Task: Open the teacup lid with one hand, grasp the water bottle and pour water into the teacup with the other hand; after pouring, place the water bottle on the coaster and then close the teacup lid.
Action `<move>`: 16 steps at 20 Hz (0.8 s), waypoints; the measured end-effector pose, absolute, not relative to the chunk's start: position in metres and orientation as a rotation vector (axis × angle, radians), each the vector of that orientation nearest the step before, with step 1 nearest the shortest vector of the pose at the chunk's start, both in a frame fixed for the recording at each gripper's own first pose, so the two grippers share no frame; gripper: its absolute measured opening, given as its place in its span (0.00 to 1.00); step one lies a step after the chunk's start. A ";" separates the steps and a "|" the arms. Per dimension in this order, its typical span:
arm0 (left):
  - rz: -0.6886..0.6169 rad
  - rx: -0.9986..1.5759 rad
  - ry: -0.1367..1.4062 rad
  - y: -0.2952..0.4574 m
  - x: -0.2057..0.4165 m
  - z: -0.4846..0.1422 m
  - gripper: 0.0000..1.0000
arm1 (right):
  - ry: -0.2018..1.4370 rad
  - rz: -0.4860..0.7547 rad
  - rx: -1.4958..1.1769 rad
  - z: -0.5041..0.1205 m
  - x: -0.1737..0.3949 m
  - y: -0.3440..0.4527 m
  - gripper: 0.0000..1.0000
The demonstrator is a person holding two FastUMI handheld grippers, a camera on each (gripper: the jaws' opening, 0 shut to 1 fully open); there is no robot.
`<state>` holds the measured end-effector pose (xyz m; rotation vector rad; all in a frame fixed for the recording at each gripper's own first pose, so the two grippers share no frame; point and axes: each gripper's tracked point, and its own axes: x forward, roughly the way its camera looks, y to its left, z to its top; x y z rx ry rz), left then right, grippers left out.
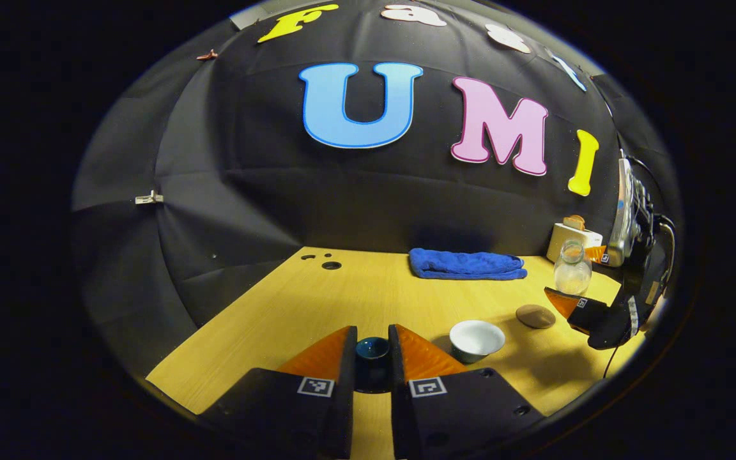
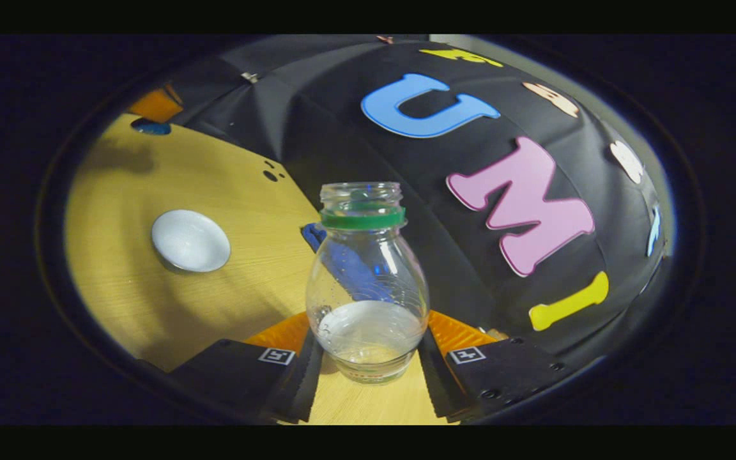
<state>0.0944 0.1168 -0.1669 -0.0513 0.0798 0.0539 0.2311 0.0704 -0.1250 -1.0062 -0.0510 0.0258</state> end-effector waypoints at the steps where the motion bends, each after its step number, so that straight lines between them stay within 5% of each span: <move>1: 0.061 -0.053 0.082 0.123 0.093 -0.168 0.25 | -0.057 0.039 -1.026 -0.129 0.235 0.075 0.72; 16: 0.074 -0.071 0.109 0.155 0.093 -0.188 0.28 | -0.185 0.039 -1.425 -0.145 0.279 0.108 0.71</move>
